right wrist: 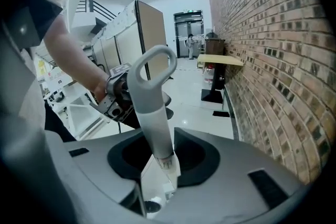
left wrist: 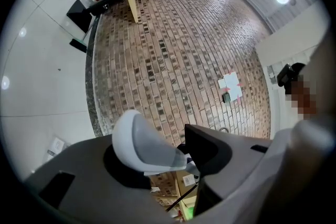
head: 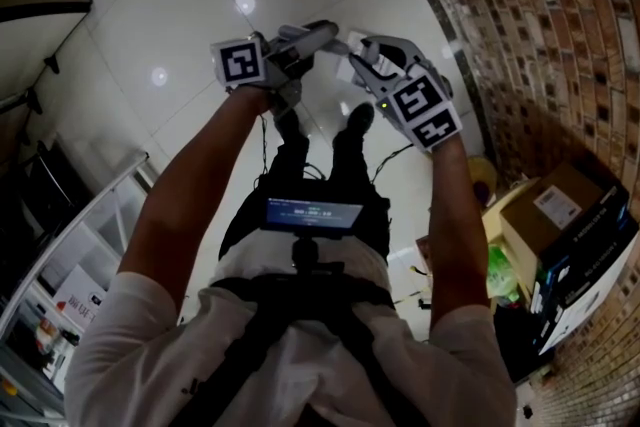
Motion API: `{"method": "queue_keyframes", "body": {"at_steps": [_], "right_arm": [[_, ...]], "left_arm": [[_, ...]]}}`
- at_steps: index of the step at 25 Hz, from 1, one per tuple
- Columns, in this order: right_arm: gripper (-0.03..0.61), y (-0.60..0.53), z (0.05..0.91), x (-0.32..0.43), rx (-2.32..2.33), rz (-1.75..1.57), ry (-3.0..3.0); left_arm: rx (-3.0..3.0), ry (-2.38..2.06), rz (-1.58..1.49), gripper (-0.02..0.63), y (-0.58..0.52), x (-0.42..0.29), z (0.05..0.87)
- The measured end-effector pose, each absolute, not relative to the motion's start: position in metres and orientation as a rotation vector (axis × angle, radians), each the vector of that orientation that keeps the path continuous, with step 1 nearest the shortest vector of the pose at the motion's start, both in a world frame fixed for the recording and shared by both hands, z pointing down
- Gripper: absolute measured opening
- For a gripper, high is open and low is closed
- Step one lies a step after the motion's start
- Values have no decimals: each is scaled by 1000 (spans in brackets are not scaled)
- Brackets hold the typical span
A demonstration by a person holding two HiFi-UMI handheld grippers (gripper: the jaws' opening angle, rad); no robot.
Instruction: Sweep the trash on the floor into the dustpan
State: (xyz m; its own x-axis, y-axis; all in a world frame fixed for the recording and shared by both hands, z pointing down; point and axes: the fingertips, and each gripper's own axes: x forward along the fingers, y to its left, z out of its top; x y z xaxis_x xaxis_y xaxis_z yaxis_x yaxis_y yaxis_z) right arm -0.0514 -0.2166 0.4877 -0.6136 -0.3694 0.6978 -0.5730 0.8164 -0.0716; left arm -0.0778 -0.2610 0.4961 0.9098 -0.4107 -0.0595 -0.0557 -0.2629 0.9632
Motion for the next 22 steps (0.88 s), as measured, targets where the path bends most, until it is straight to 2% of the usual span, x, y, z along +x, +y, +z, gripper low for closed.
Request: {"method": "queue_keyframes", "body": {"at_steps": [5, 9, 14, 18, 22], "right_arm": [[129, -207, 486, -53, 604, 394, -2305], [190, -207, 492, -53, 600, 379, -2282], [198, -208, 500, -49, 603, 368, -2248], [259, -207, 502, -45, 653, 389, -2243], [288, -207, 504, -38, 742, 423, -2235]], "left_arm": [[1801, -349, -345, 186, -261, -78, 497], [1807, -350, -348, 186, -263, -79, 496], [1813, -343, -333, 186, -259, -78, 497], [1832, -376, -294, 186, -255, -83, 503], [1866, -437, -225, 205, -247, -94, 512]]}}
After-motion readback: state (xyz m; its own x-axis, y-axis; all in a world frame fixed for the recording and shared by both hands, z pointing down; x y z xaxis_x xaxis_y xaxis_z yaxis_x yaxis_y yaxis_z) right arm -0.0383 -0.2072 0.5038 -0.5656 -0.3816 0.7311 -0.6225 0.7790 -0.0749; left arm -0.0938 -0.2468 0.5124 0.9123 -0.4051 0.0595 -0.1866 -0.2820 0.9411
